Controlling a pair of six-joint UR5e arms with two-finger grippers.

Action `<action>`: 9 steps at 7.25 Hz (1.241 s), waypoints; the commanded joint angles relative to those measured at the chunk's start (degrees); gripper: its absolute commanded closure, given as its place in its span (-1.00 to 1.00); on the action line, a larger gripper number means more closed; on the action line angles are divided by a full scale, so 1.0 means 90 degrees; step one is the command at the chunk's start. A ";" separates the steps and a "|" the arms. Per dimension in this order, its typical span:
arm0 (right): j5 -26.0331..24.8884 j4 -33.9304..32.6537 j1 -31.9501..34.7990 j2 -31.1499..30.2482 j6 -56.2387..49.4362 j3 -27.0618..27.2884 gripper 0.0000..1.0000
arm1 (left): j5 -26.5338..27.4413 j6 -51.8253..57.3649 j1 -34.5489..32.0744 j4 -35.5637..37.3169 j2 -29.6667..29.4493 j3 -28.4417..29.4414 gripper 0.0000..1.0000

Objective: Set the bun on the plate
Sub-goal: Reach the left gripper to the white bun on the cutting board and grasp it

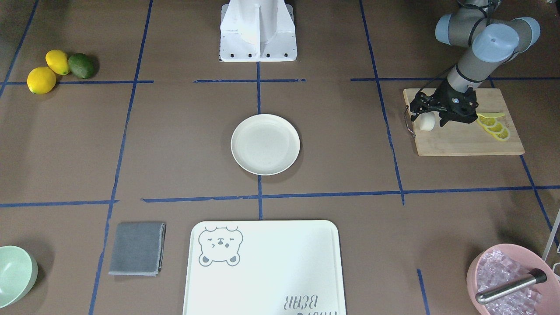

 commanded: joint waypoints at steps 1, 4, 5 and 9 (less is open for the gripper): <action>0.0000 0.0000 0.0000 -0.0001 0.0018 0.0018 -0.99 | -0.0038 0.0008 -0.0028 0.0041 0.0004 -0.0135 0.37; 0.0000 0.0000 0.0000 -0.0001 0.0038 0.0057 -0.99 | 0.0001 -0.0050 -0.0057 0.2180 -0.0976 -0.1042 0.40; 0.0000 0.0000 0.0000 -0.0001 0.0048 0.0048 -0.99 | 0.0011 -0.0156 -0.0048 0.2838 -0.1660 -0.1015 0.40; 0.0010 -0.0010 0.0000 -0.0011 0.0048 0.0018 -0.99 | 0.0876 -0.2661 0.1101 0.3978 -0.5232 0.0998 0.39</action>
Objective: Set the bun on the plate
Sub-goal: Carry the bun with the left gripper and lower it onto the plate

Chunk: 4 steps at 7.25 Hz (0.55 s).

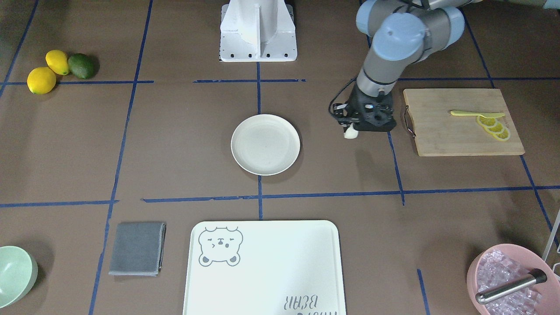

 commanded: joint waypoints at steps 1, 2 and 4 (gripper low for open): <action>0.0001 -0.0001 0.0000 -0.0001 0.0000 -0.0006 -0.99 | 0.0483 -0.1159 0.0607 -0.0253 -0.1714 0.1632 0.38; 0.0011 -0.0001 0.0000 -0.0001 0.0010 -0.0015 -0.99 | 0.0677 -0.1482 0.0860 -0.0750 -0.2078 0.2278 0.37; 0.0011 -0.0001 0.0000 -0.0001 0.0000 -0.0006 -0.99 | 0.1021 -0.1525 0.1126 -0.1134 -0.2160 0.2684 0.09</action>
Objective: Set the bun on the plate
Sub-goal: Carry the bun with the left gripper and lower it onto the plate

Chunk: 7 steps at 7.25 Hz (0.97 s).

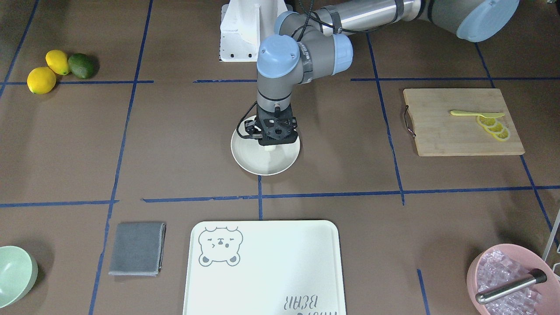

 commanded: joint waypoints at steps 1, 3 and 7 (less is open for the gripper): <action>0.0006 0.0000 0.0000 0.0000 -0.0003 0.0007 -0.99 | 0.0165 -0.0036 0.0150 -0.0253 -0.0073 0.0305 -0.99; 0.0006 0.0000 0.0000 0.0000 -0.0003 0.0026 -0.99 | 0.0165 0.0003 0.0121 -0.0204 -0.0063 0.0266 -1.00; 0.0006 0.0010 0.0000 0.0010 -0.0002 0.0026 -0.99 | -0.0983 0.2231 -0.1037 0.0850 0.2084 -0.2438 -1.00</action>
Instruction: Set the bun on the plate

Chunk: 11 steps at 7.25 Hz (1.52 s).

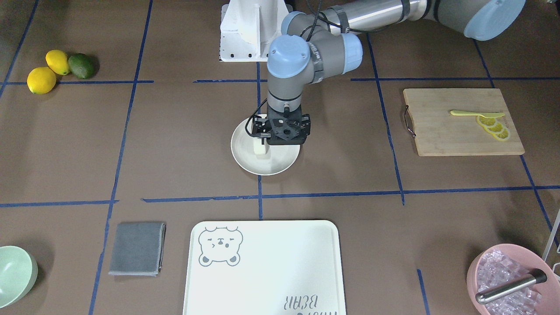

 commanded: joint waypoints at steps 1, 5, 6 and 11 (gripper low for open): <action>0.0000 0.0001 0.0000 0.0001 -0.0007 0.0000 -0.99 | -0.0980 0.1831 -0.1101 0.0265 0.1928 -0.1858 -1.00; -0.0010 0.0001 0.0000 0.0001 -0.0016 0.0000 -0.99 | -0.2534 0.7072 -0.4594 0.0265 0.4345 -0.1635 -1.00; -0.0010 0.0001 0.0000 0.0001 -0.0017 -0.0009 -0.99 | -0.2740 0.7905 -0.5299 0.0275 0.4445 -0.0973 -1.00; 0.0000 -0.0009 0.0000 0.0001 0.0003 -0.0019 -0.99 | -0.2830 0.7973 -0.6058 0.0138 0.4788 0.0105 -1.00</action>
